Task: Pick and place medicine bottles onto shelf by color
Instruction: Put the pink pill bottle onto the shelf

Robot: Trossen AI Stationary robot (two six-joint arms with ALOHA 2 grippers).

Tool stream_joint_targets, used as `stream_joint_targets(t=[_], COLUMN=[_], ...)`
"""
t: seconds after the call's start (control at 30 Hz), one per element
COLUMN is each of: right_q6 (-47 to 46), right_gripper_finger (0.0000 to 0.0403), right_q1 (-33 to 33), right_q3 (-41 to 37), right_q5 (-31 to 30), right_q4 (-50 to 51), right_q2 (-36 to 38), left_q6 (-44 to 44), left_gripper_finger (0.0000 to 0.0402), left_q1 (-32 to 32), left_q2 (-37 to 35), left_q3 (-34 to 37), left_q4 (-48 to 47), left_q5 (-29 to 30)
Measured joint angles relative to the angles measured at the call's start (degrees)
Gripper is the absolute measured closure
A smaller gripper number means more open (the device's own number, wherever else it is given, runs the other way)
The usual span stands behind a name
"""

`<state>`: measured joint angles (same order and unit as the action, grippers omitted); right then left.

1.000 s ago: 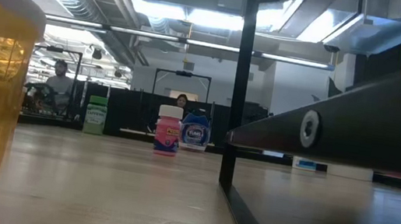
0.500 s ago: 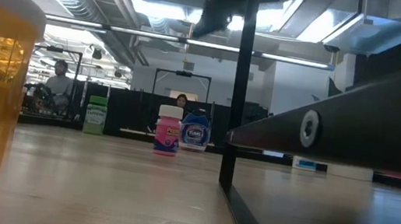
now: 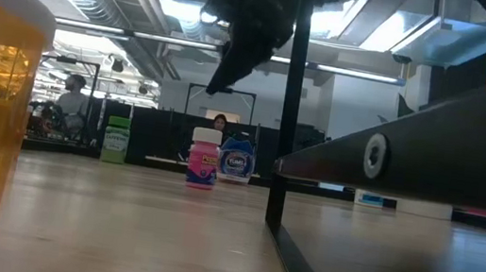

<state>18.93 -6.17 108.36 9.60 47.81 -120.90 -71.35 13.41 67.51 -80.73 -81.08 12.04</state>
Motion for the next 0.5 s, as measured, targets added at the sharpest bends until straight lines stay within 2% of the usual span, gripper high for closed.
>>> stream_joint_targets(t=[0.17, 0.5], right_q6=[0.79, -0.71], right_gripper_finger=[0.0192, 0.0192], right_q1=[-0.04, -0.04], right_q3=[-0.02, -0.02], right_q5=[0.03, 0.14], right_q4=[-0.28, 0.15], right_q2=[-0.05, 0.02], left_q6=[6.49, 16.53], left_gripper_finger=[0.0258, 0.0258], left_q1=[0.00, 0.00], left_q2=[0.02, 0.00], left_q3=[0.00, 0.02], left_q4=[0.11, 1.36], left_q5=[2.65, 3.33])
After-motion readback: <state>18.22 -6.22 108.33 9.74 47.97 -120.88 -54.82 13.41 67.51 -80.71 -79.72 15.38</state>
